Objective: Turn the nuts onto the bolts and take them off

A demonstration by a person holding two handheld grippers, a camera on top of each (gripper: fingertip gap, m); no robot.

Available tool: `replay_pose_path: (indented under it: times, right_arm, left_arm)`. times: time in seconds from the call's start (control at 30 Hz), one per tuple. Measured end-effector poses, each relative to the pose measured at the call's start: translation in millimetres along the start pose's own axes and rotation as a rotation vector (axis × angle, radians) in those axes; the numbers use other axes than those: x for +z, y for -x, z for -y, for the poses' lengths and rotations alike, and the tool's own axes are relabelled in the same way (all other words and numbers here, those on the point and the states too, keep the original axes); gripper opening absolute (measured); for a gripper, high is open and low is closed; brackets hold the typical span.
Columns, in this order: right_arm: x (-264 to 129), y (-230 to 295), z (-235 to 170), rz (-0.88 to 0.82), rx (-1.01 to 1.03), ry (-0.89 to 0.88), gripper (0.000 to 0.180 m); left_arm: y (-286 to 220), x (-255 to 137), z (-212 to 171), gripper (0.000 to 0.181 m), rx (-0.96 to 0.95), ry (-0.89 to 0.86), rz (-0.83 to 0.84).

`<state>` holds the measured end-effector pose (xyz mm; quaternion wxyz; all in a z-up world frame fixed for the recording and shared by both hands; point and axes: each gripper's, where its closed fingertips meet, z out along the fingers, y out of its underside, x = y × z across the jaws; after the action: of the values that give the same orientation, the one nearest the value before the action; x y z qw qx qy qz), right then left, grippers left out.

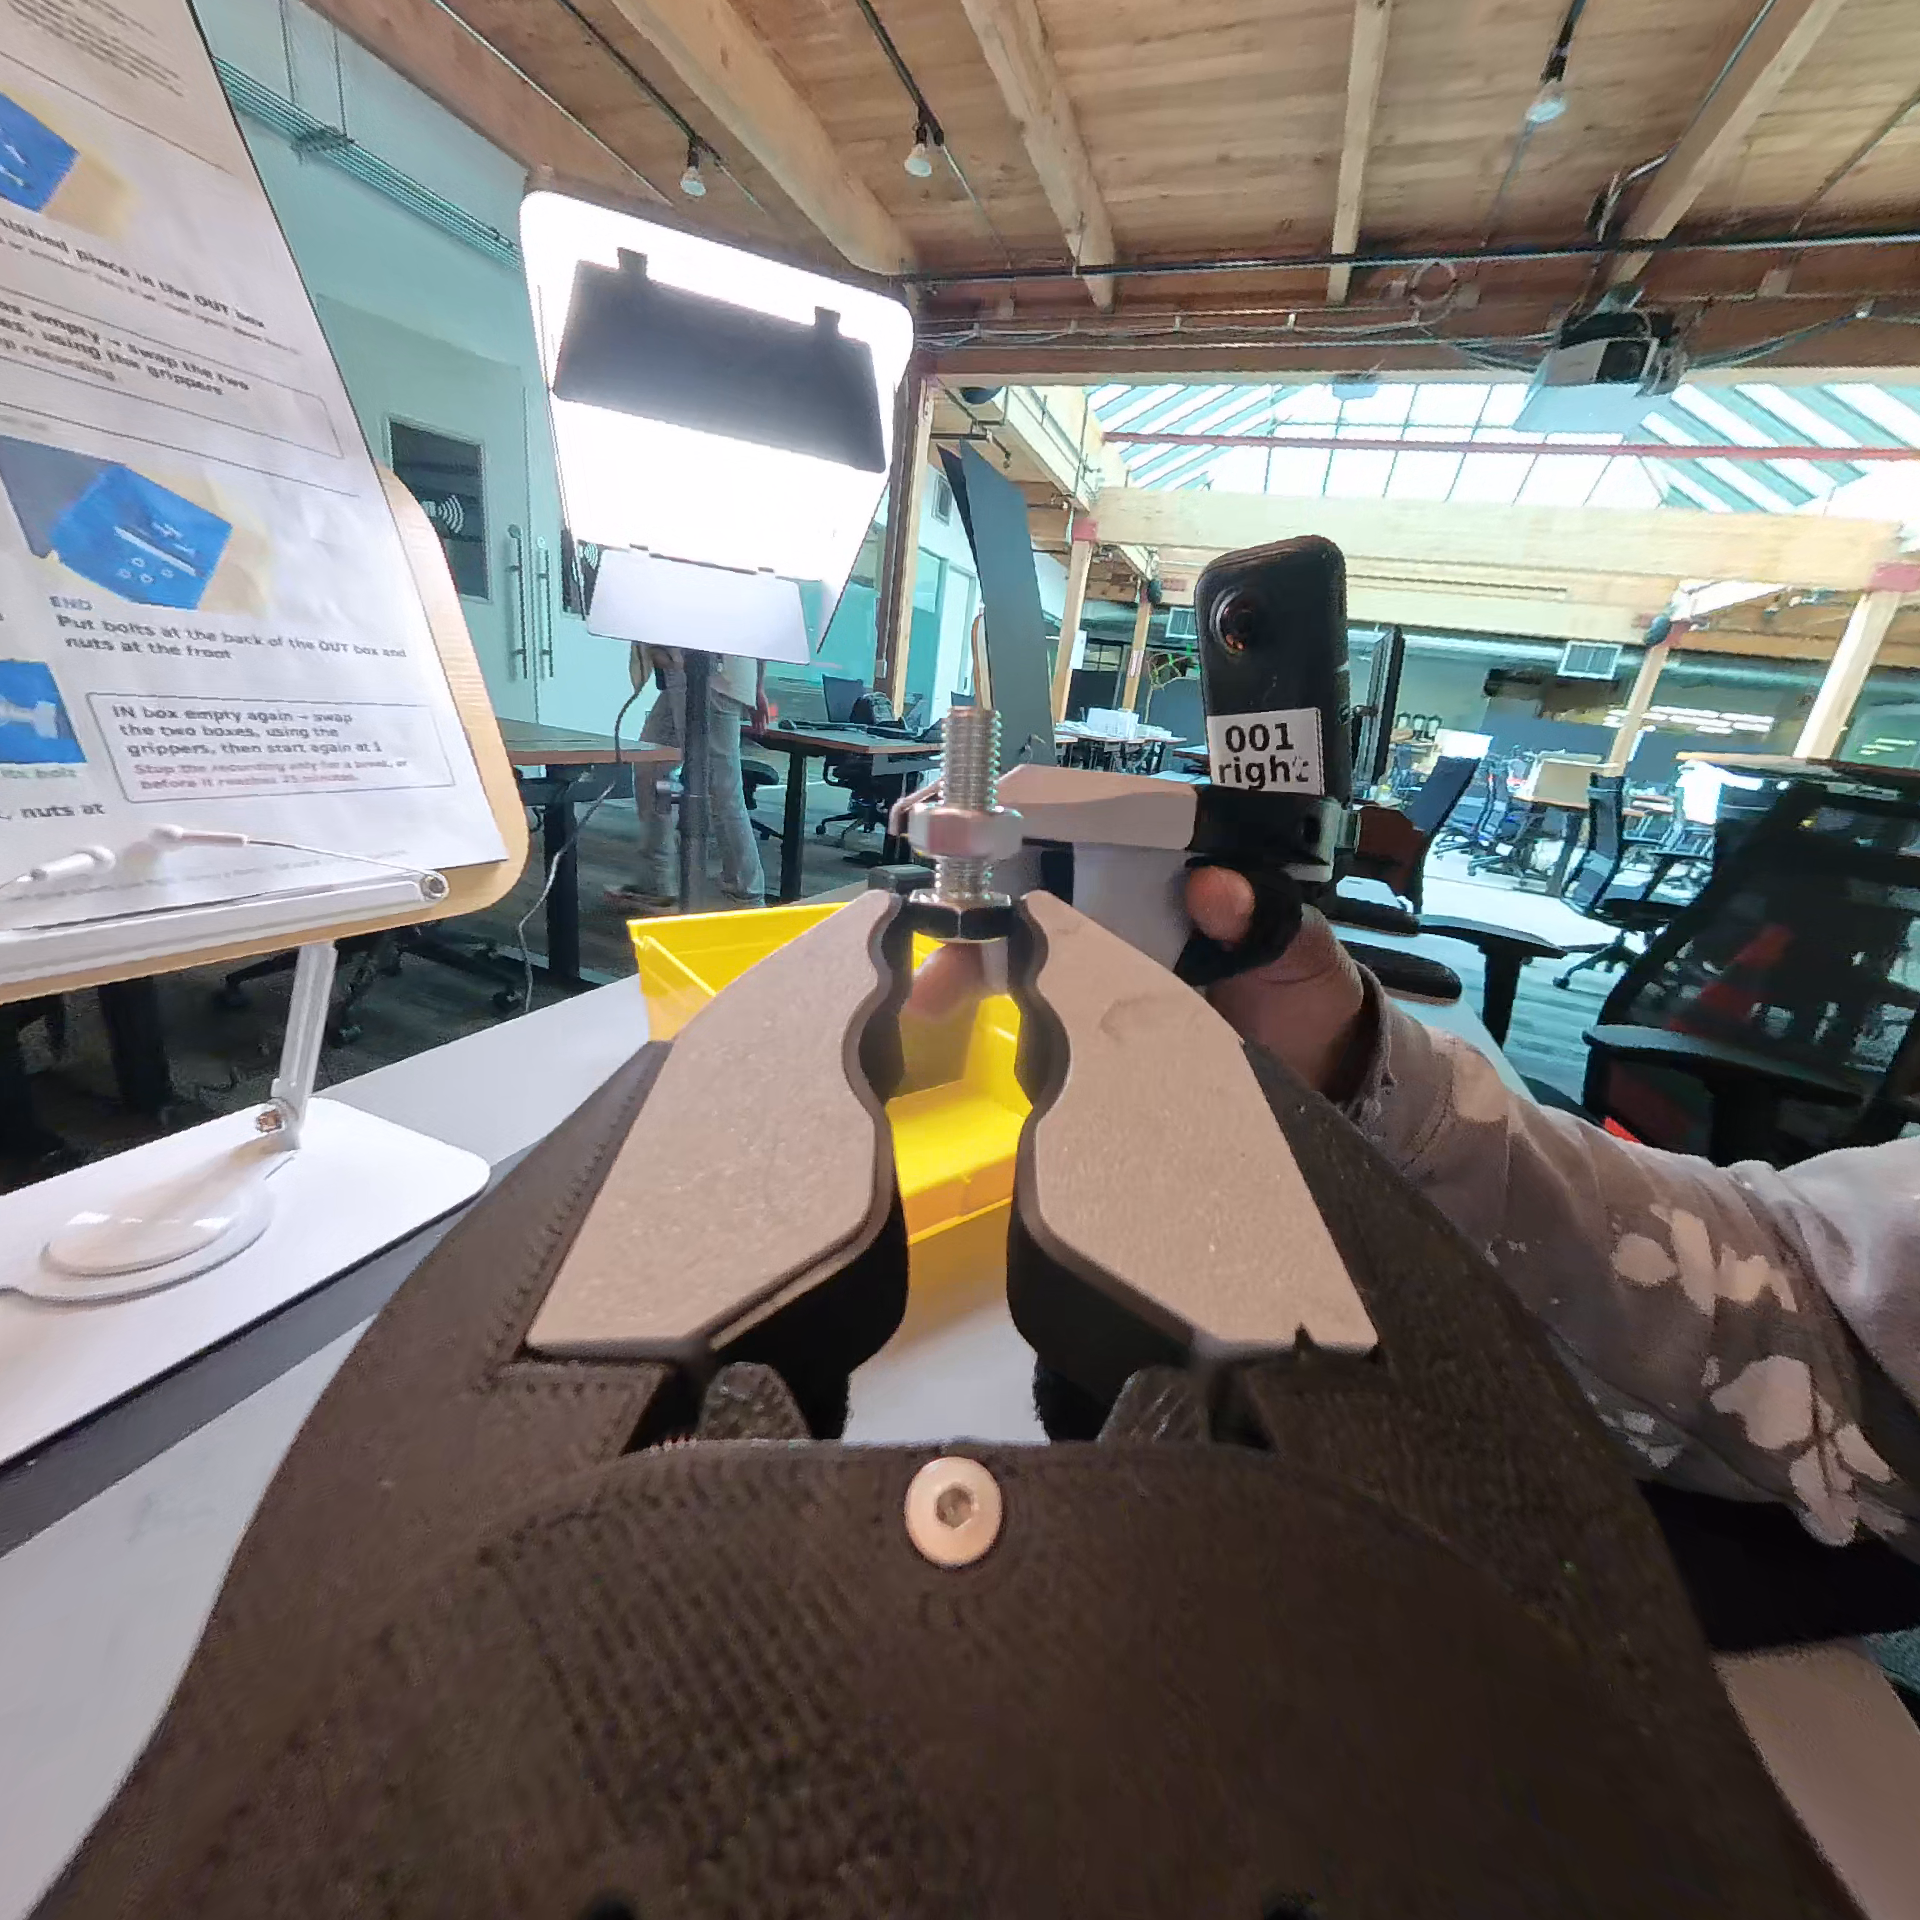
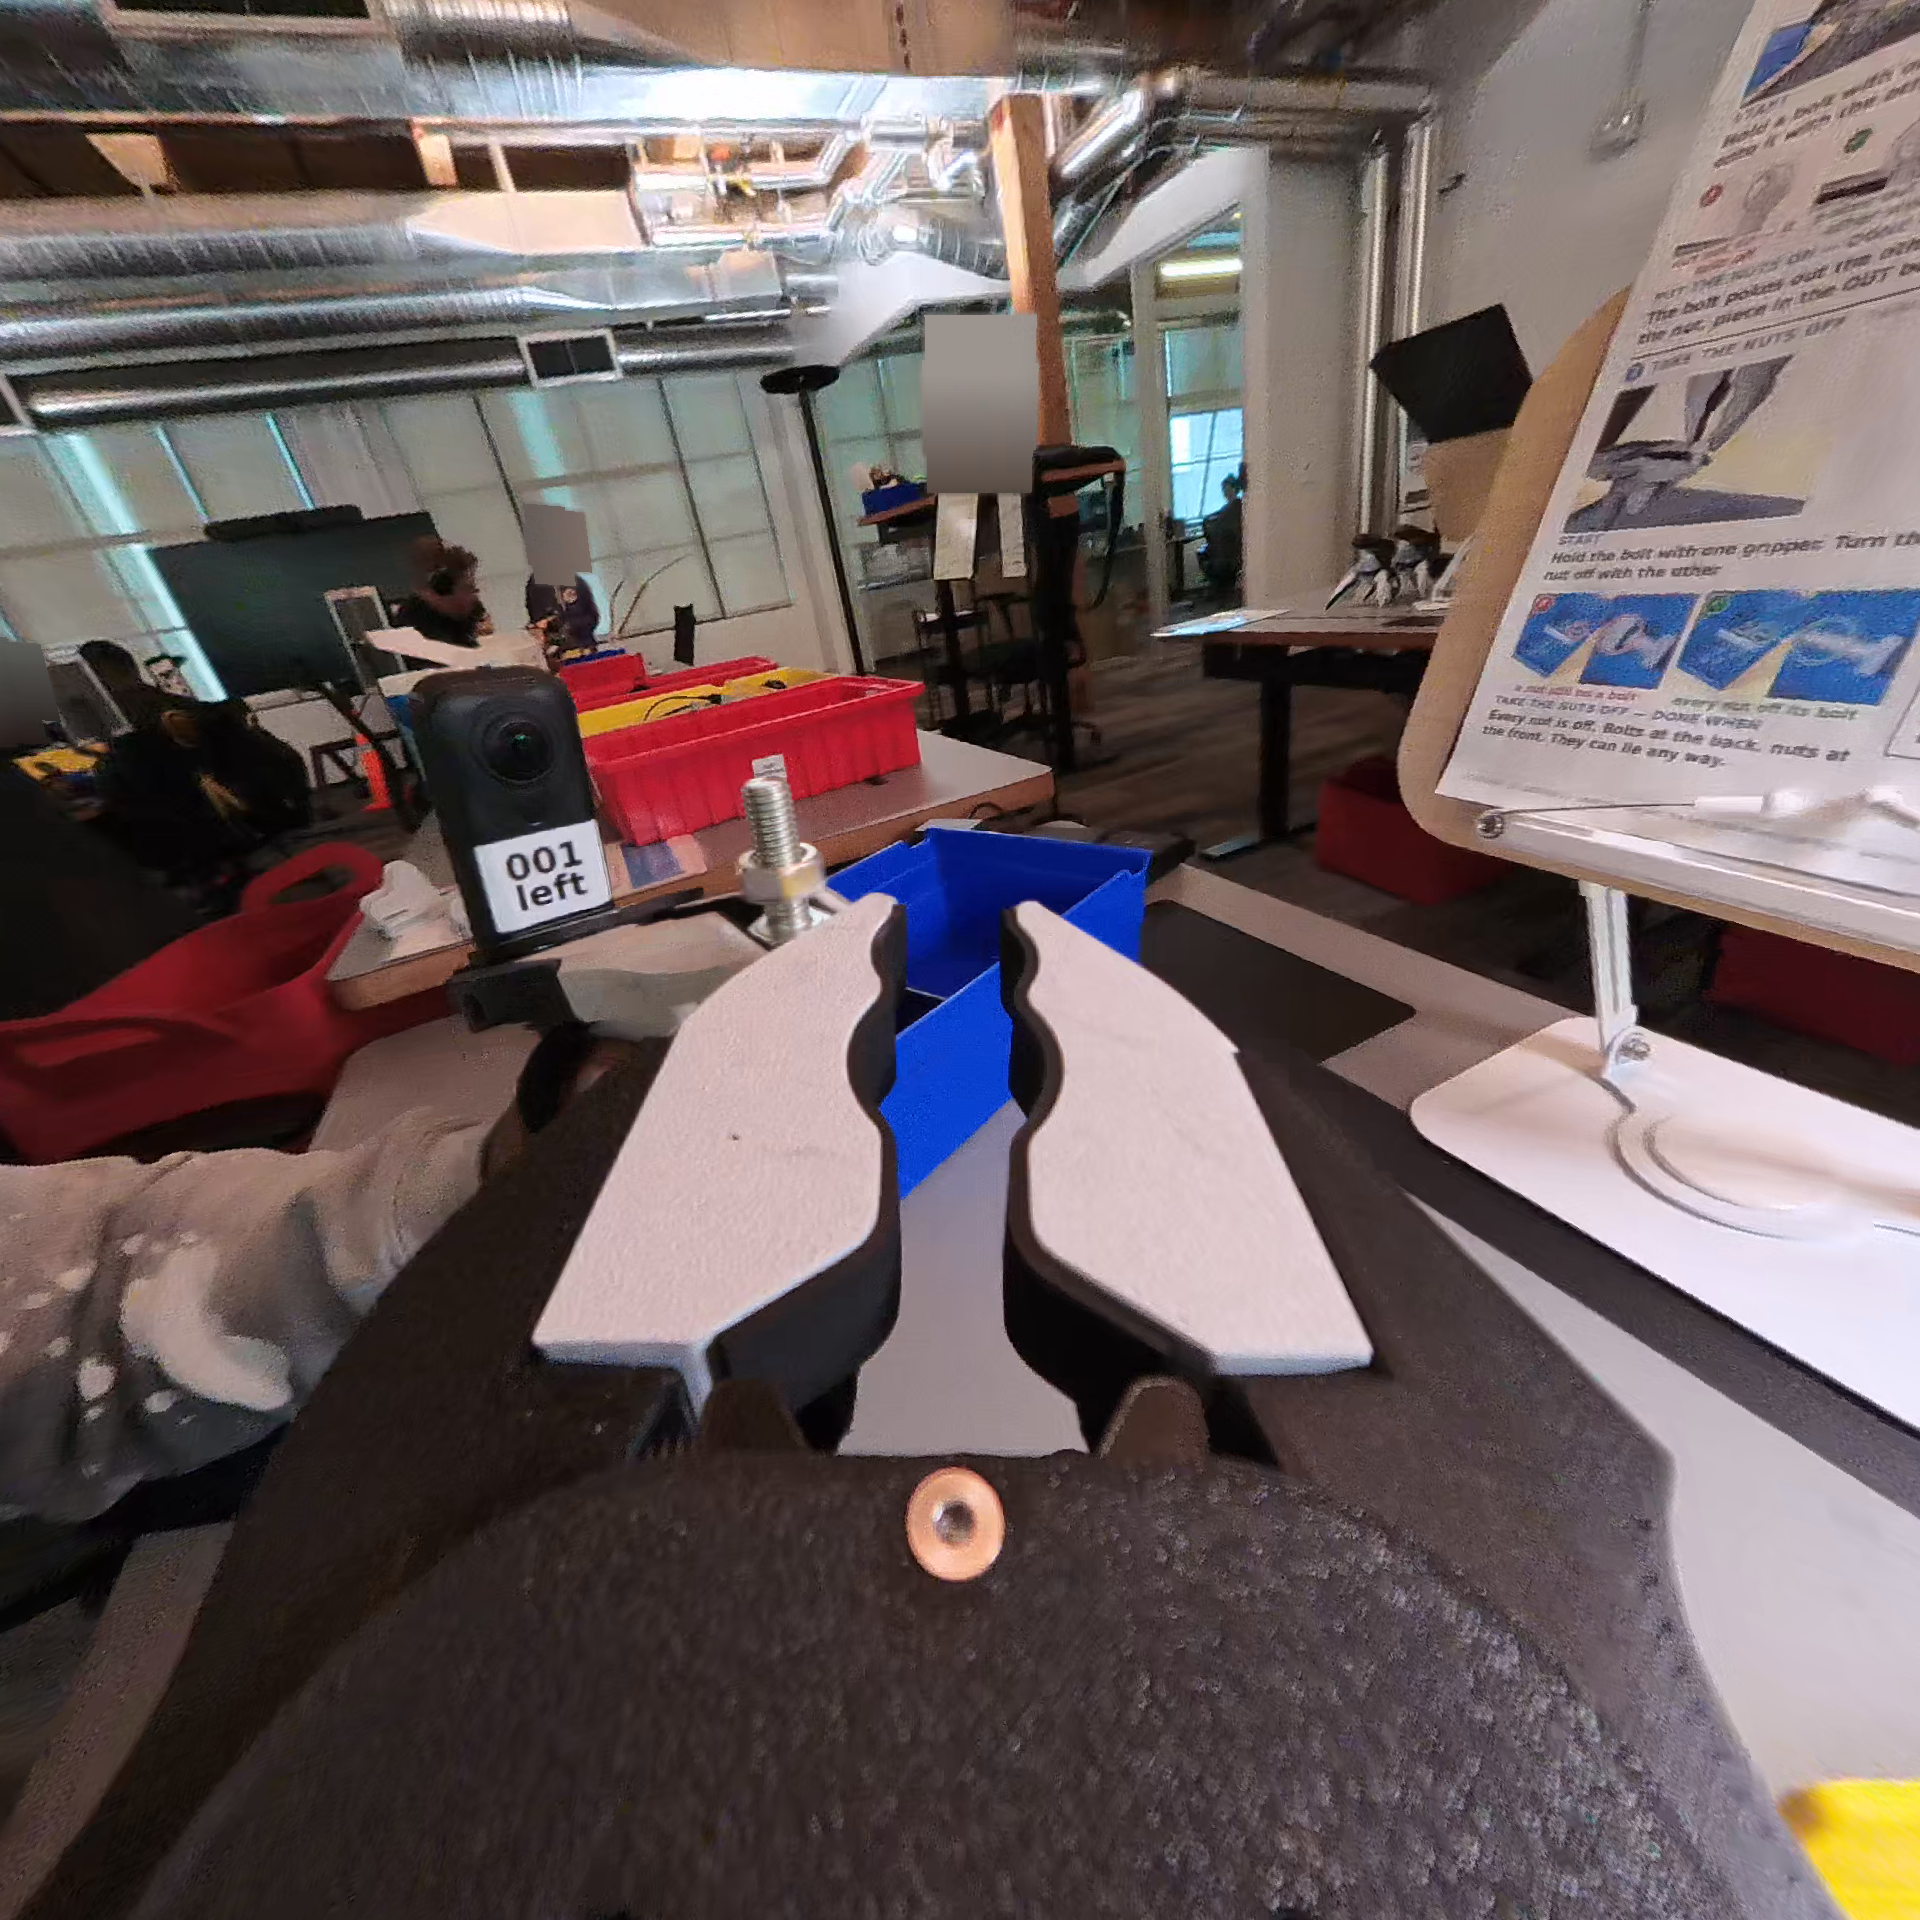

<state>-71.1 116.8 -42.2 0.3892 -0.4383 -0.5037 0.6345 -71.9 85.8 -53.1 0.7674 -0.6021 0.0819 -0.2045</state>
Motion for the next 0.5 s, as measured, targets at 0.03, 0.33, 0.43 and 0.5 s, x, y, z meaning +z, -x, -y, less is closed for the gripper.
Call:
replay_pose_path:
  times: [0.03,0.33,0.43,0.5]
  right_arm:
    - [-1,2,1,0.013,0.001,0.008,0.021]
    - [14,30,-9,0.100,0.004,0.035,0.032]
    - [4,9,1,0.016,-0.007,-0.010,0.009]
    - [-1,5,5,0.015,-0.015,-0.014,0.017]
  left_arm:
    - [1,0,1,0.018,0.014,0.000,0.007]
    - [-8,4,-5,0.018,0.041,0.012,0.000]
    - [-5,-1,4,0.018,0.022,-0.036,-0.007]
    - [-4,-2,7,0.018,0.034,-0.033,-0.002]
